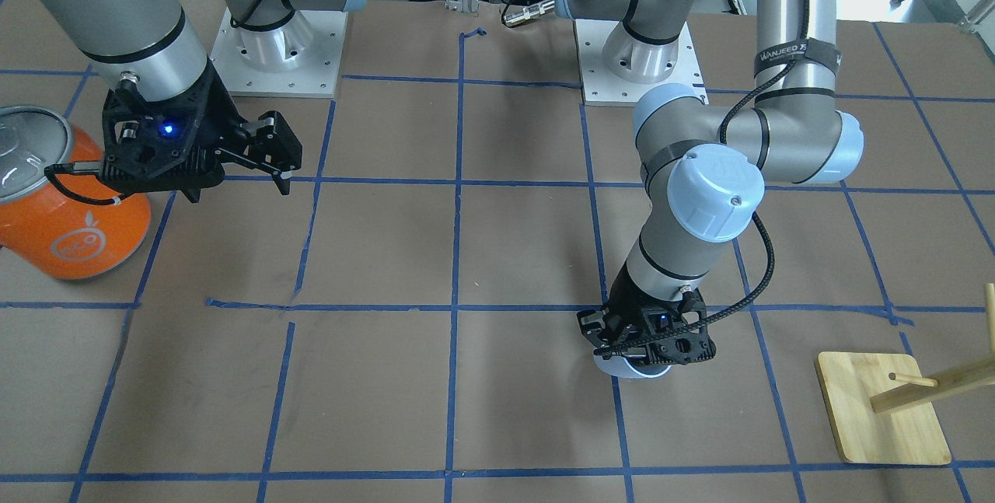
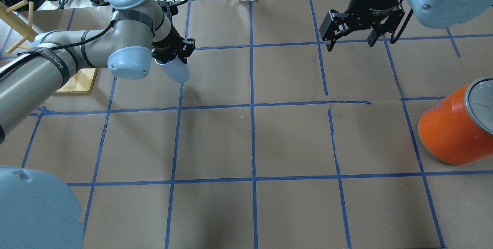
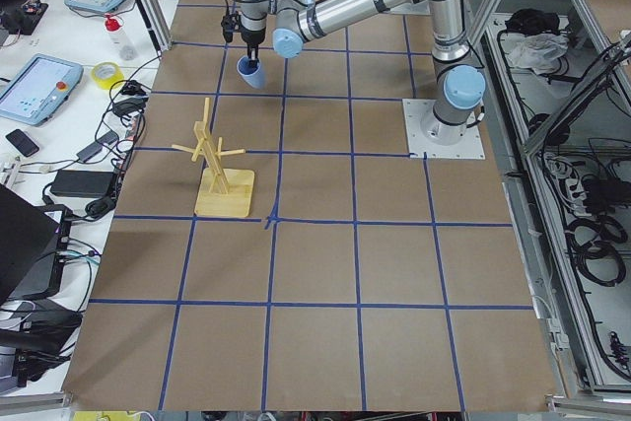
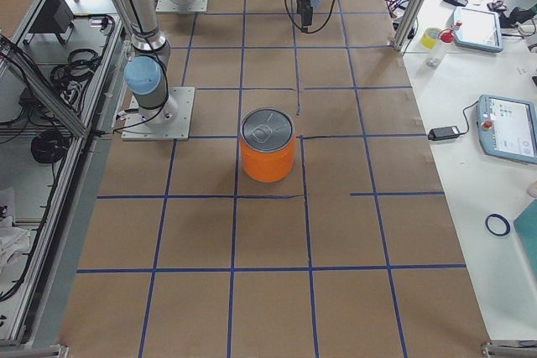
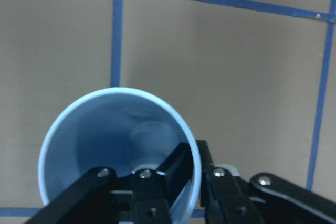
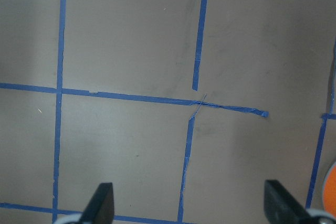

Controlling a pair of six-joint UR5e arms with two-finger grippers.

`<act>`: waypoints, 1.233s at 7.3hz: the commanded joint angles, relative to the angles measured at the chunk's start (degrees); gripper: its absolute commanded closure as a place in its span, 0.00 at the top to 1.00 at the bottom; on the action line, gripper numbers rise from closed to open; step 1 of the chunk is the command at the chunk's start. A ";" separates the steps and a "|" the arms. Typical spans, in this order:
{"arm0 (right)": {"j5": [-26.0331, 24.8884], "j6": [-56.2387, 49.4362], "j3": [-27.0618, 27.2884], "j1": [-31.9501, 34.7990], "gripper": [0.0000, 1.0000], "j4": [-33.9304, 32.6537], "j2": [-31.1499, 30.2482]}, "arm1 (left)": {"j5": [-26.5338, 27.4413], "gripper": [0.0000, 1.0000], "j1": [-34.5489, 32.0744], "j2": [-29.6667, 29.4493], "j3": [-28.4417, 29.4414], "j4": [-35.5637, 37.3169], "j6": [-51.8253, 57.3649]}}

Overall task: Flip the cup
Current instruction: 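Lift the cup with the left gripper and rotate it upright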

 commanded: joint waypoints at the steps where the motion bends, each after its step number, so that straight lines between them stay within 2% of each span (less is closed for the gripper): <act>1: 0.08 0.00 0.00 0.00 1.00 -0.07 0.04 | 8.07 0.00 0.37 -1.66 2.02 0.54 0.14; 2: 0.08 0.00 0.00 0.00 1.00 -0.16 -0.05 | 8.53 0.00 0.72 -2.53 2.81 1.59 1.19; 4: -0.10 -0.52 0.00 0.00 1.00 -0.08 0.04 | 10.99 0.00 2.04 -5.95 2.91 8.15 4.34; 9: -0.10 -0.88 0.00 0.00 1.00 0.28 0.30 | 10.90 0.00 2.75 -7.55 1.77 10.13 4.36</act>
